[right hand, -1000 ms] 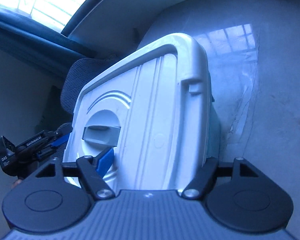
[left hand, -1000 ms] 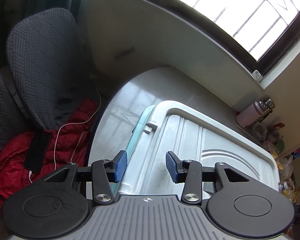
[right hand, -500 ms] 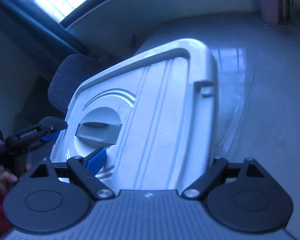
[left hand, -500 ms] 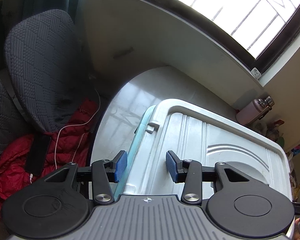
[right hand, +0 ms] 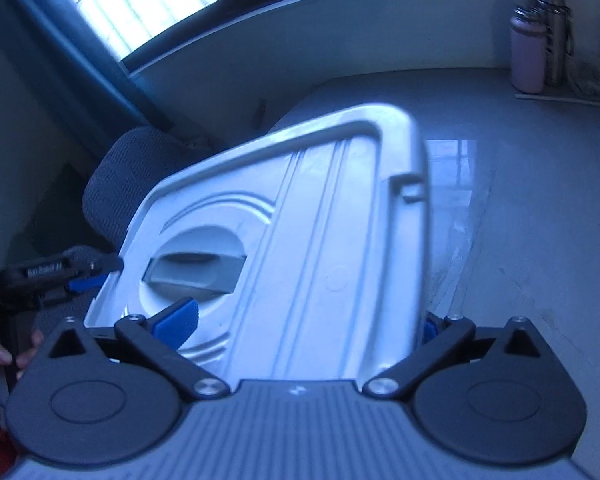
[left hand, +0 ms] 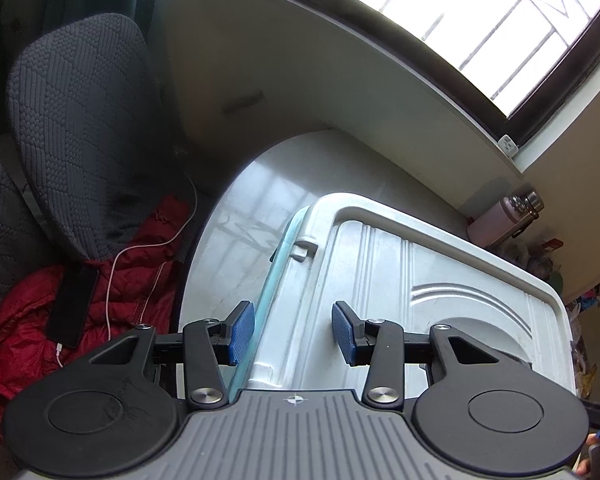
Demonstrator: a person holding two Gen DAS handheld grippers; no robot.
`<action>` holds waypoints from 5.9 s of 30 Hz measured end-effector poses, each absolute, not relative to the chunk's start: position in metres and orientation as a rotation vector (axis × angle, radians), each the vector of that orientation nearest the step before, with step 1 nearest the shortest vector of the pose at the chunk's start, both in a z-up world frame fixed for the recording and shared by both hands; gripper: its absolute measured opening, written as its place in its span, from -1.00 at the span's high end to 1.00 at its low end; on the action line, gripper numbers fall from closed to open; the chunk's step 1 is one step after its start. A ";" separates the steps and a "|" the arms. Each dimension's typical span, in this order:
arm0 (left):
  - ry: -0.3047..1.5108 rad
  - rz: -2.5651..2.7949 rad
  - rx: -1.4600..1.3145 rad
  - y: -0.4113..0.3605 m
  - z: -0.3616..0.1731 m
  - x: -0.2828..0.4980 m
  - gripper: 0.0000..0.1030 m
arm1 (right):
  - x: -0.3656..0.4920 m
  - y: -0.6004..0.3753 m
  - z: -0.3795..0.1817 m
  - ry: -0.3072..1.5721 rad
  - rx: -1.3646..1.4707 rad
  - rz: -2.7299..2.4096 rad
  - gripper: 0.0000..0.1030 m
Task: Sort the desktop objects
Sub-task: 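Tilt the white lid flat with both grippers above the tub rim, then lower the white lid with both grippers onto the tub rim, then open both grippers to release the lid and lift away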
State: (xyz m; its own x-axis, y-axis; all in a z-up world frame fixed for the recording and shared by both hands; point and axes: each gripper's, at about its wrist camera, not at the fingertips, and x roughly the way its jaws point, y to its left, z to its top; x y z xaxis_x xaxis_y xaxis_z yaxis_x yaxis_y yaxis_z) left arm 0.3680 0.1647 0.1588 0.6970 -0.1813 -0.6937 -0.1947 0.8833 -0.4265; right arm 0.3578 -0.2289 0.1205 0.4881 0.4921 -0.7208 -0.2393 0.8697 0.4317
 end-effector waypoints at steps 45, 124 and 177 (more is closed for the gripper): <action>0.930 -0.080 -0.238 0.138 0.216 0.376 -0.69 | 0.359 -0.230 0.137 0.940 0.188 0.339 -1.00; 1.203 -0.106 -0.076 0.135 0.180 0.426 0.13 | 0.394 -0.229 0.095 1.211 0.229 0.236 -0.14; 0.625 0.049 0.054 0.089 0.140 0.130 -0.52 | 0.124 -0.151 0.070 0.682 0.008 0.139 -0.77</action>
State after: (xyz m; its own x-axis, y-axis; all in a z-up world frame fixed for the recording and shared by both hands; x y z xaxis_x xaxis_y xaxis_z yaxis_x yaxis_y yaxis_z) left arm 0.1295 0.0893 0.1404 0.8101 0.0625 -0.5830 -0.0300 0.9974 0.0653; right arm 0.1241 -0.1507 0.0698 0.7673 0.1311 -0.6277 -0.1256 0.9906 0.0533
